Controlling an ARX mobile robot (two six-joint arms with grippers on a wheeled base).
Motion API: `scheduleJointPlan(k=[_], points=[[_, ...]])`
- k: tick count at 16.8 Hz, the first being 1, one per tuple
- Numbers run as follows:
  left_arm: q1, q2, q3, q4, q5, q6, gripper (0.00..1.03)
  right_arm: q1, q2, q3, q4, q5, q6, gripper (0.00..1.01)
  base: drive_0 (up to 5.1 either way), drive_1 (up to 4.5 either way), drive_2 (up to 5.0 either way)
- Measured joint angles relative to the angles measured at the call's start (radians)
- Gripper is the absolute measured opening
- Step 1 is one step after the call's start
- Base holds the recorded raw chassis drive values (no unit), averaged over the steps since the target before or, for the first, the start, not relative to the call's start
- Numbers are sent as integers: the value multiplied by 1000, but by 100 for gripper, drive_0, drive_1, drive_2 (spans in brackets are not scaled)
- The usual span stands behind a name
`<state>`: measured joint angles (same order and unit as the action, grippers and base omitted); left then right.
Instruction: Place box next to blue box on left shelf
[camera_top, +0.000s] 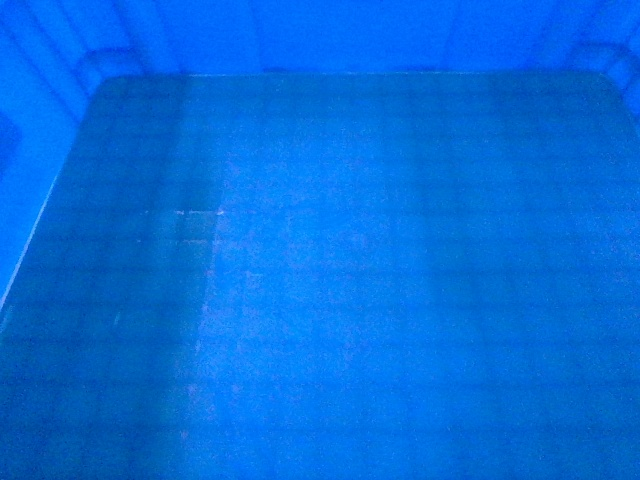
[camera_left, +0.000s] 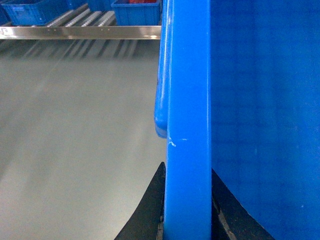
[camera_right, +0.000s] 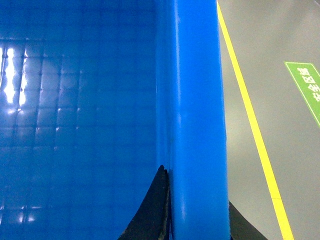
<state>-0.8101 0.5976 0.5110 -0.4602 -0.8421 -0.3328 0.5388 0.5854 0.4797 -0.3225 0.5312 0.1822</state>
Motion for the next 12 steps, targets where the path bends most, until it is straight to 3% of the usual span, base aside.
scheduleJointPlan(k=[12], points=[[0, 0, 0, -2, -1, 0, 10, 0, 2, 0, 0, -1, 0, 9, 9, 423, -405]])
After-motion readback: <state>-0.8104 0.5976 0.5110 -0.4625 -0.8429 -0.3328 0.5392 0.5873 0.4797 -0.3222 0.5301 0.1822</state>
